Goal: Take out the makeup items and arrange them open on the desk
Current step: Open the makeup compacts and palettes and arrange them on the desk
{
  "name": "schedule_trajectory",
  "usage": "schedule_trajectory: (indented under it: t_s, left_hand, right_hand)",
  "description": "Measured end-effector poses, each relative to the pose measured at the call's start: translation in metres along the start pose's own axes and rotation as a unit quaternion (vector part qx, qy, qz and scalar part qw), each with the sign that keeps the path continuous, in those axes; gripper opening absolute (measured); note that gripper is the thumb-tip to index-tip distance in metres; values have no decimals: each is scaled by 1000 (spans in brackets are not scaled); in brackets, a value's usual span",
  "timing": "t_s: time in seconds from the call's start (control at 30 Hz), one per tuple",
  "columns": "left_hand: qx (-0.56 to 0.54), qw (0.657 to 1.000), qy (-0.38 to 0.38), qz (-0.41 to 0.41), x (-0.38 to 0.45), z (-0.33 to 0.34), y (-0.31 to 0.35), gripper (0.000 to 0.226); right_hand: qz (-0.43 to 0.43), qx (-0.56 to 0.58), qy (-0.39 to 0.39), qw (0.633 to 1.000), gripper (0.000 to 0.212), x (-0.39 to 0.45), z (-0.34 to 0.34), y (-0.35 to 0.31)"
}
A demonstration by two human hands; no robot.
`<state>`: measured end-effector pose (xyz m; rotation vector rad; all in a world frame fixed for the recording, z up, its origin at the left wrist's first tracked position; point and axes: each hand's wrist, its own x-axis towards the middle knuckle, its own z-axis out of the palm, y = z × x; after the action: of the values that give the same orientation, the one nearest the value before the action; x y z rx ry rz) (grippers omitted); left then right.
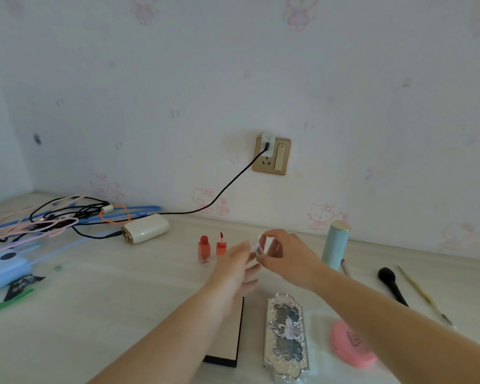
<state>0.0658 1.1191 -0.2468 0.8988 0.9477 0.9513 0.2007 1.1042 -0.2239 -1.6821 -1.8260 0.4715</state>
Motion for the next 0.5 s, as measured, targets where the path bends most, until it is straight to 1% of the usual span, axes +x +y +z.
schedule_trajectory:
  t_s: [0.03,0.1,0.17,0.23,0.3,0.37,0.43,0.5]
  left_hand:
    - [-41,999,-18,-29,-6,1,-1,28]
    - [-86,992,-71,-51,-19,3,-1,37]
    - [-121,984,-115,-54,-29,4,-2,44]
    - [-161,976,-141,-50,-38,6,0,48]
    - [-191,969,-150,-42,-47,8,3,51]
    - [-196,969,-147,-35,-54,10,5,47]
    - [-189,973,-129,-34,-60,12,7,44]
    - [-184,975,-117,-36,-67,13,9,42]
  right_hand:
    - [-8,21,1,1000,20,-2,-3,-5]
    - [-16,39,-5,999,21,-8,-13,-19]
    - [-17,42,-13,999,25,-15,-19,-29]
    - [-24,31,-17,999,24,-24,-24,-37]
    - [-33,14,-20,999,23,-33,-29,-44]
    - [-32,2,-25,999,20,-39,-34,-50]
    - [-18,-7,-40,999,16,-42,-37,-55]
    - [8,-18,-53,998,19,-47,-39,-61]
